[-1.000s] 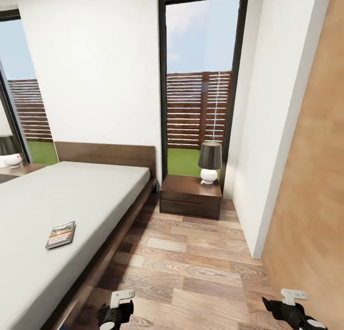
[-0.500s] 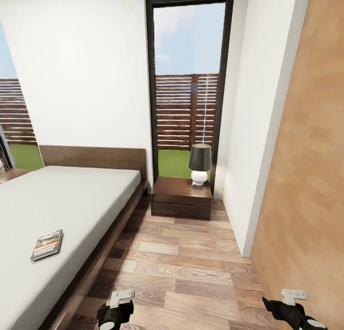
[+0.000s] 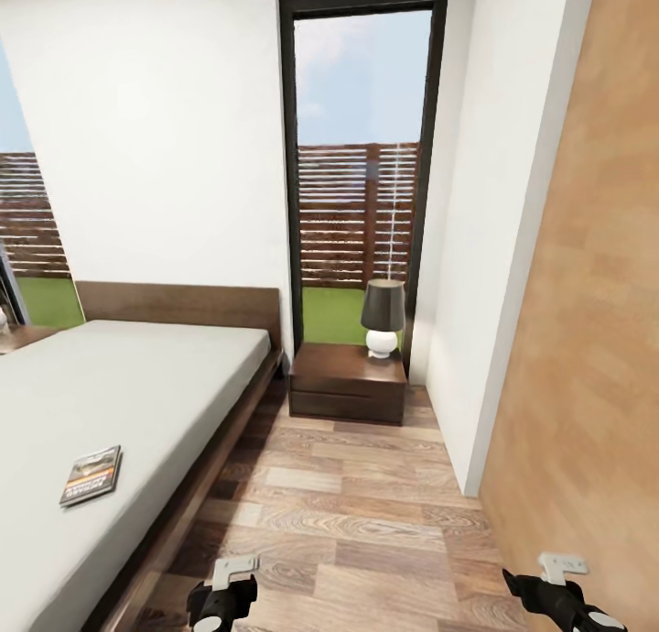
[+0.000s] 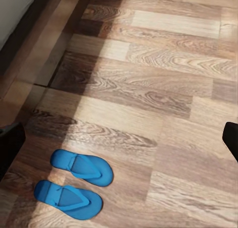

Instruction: In the bedroom, move the book from the bed onto either nightstand, and place the two sandals side by side next to the bed.

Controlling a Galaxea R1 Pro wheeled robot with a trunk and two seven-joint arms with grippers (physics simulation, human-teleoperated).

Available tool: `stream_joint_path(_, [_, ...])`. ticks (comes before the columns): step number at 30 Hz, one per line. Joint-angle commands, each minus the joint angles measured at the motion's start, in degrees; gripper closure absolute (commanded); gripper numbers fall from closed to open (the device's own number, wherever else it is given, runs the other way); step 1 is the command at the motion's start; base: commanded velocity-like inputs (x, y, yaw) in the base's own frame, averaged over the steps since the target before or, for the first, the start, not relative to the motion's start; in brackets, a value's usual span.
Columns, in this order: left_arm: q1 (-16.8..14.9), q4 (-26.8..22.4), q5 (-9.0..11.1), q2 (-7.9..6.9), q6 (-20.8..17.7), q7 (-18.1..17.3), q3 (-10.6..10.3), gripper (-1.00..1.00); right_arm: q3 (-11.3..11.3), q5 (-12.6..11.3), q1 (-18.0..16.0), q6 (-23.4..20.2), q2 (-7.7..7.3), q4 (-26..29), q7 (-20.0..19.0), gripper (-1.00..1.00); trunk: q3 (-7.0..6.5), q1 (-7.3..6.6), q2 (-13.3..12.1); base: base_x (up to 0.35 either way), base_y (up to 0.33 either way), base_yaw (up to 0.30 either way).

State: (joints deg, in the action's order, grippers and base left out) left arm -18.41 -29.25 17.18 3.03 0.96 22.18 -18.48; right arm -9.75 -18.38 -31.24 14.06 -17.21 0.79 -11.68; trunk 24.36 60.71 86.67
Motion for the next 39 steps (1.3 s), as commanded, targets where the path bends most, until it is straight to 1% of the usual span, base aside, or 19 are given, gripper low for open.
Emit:
stream_joint_path(1, [-0.05, -0.02, 0.56, -0.02, 0.10, 0.45, -0.52, -1.00, -0.44, -0.61, -0.05, 0.17, -0.02, -0.08, -0.28, -1.00, -0.12, -0.22, -0.38, 0.111, -0.078, 0.000])
stream_joint_path(8, [-0.05, -0.03, 0.28, 0.41, 0.10, 0.33, -0.59, -1.00, -0.44, -0.61, -0.05, 0.17, -0.02, -0.08, -0.28, -1.00, -1.38, -1.76, -3.19, 0.191, -0.154, 0.000])
stream_joint_path(17, [-0.05, -0.02, 0.35, 0.43, 0.64, 0.34, -0.55, -1.00, -0.44, -0.61, -0.05, 0.18, -0.02, -0.08, -0.28, -1.00, -2.99, -3.74, -6.80, 0.135, -0.183, 0.000])
stream_joint_path(21, [-0.05, -0.02, 0.54, 0.43, 1.52, 0.44, -0.57, -1.00, -0.44, -0.61, -0.05, 0.18, -0.02, -0.08, -0.28, -1.00, -3.71, -4.62, -8.40, 0.027, -0.045, 0.000])
stream_joint_path(27, [-0.05, -0.02, 0.89, 0.62, 1.85, 0.62, -0.51, -1.00, -0.44, -0.61, -0.05, 0.18, 0.00, -0.08, -0.28, -1.00, -4.79, -5.93, -10.81, 0.035, -0.011, 0.000])
stream_joint_path(39, [-0.05, -0.02, 0.76, 0.61, 1.86, 0.36, -0.50, -1.00, -0.44, -0.61, -0.05, 0.18, 0.00, -0.08, -0.28, -1.00, -6.94, -8.57, -15.62, 0.295, 0.000, 0.000])
